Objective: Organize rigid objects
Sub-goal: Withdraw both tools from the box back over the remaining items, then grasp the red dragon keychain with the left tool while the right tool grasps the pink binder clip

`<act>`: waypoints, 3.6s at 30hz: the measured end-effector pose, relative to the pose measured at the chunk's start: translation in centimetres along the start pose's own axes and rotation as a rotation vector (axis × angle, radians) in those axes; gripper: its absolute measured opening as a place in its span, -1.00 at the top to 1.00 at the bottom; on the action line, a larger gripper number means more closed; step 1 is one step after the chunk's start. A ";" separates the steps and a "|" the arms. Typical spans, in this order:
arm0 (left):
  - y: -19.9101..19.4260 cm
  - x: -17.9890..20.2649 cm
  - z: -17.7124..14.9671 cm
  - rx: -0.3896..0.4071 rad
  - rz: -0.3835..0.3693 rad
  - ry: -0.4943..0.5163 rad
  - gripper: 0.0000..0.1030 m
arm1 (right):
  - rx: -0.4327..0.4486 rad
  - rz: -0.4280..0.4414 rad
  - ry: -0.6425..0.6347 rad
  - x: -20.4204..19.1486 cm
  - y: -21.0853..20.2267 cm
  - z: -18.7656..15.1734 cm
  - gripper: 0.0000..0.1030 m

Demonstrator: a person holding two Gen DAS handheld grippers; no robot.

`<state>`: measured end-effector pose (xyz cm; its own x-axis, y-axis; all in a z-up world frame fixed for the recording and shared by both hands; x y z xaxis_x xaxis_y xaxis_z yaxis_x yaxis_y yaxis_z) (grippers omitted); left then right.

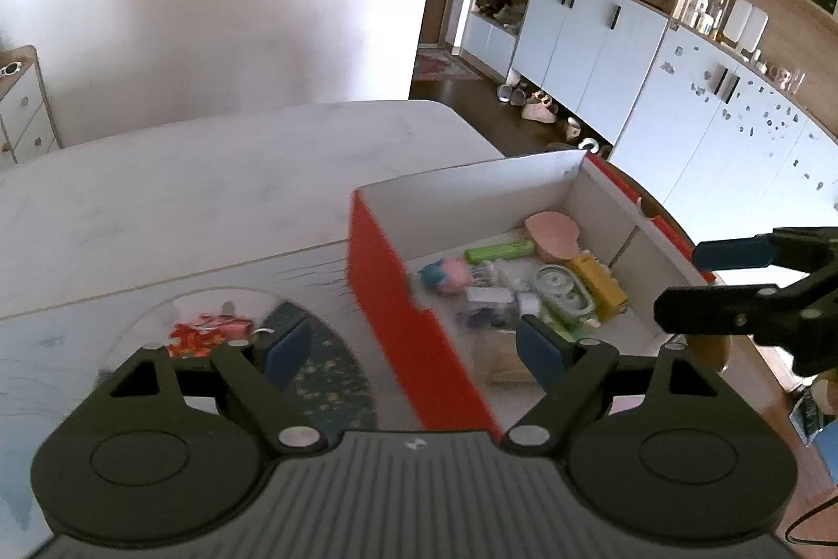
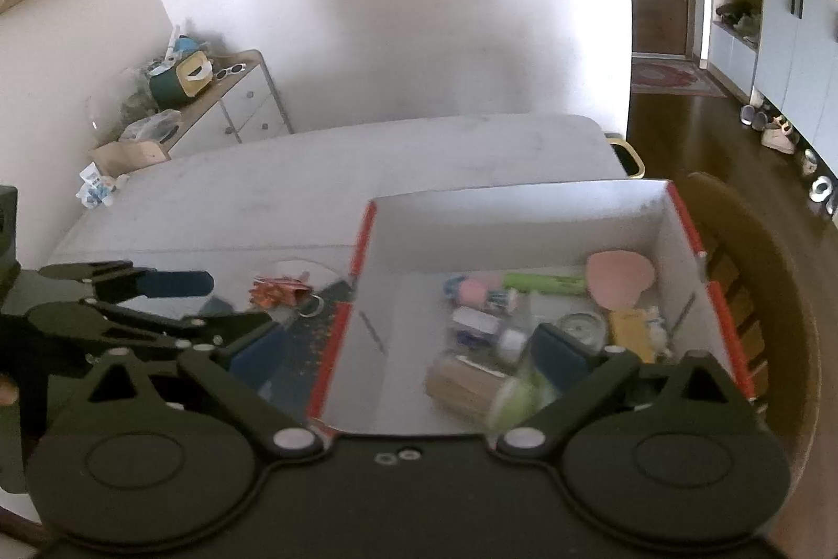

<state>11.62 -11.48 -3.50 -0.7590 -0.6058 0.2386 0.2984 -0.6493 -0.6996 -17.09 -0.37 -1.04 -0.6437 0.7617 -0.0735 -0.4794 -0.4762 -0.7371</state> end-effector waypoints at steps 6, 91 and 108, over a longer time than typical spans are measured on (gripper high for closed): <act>-0.5 -3.9 -1.0 -0.006 -0.014 -0.012 -0.75 | -0.002 -0.007 0.020 -3.4 1.5 0.4 -0.97; 10.2 -17.2 -6.2 0.031 0.020 -0.099 -0.01 | -0.441 -0.184 0.171 -14.7 28.0 5.9 0.04; 4.8 -17.1 -9.0 0.030 -0.065 -0.059 0.00 | -0.390 -0.126 0.194 -14.3 25.4 4.7 0.05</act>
<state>20.82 -0.02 -17.00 -0.7417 -0.5879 0.3227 0.2679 -0.7009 -0.6610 -22.87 -25.44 -15.57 -0.4535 0.8889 -0.0642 -0.2621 -0.2019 -0.9437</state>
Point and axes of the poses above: each gripper's, at about its wrist camera, not at the fingertips, and y roughly the way its jaws point, x to its right, z to its top, the point moved 2 cm from there along y, roughly the way its jaws point, and after that the axes turned 2 degrees about -x, right-handed, at the moved point
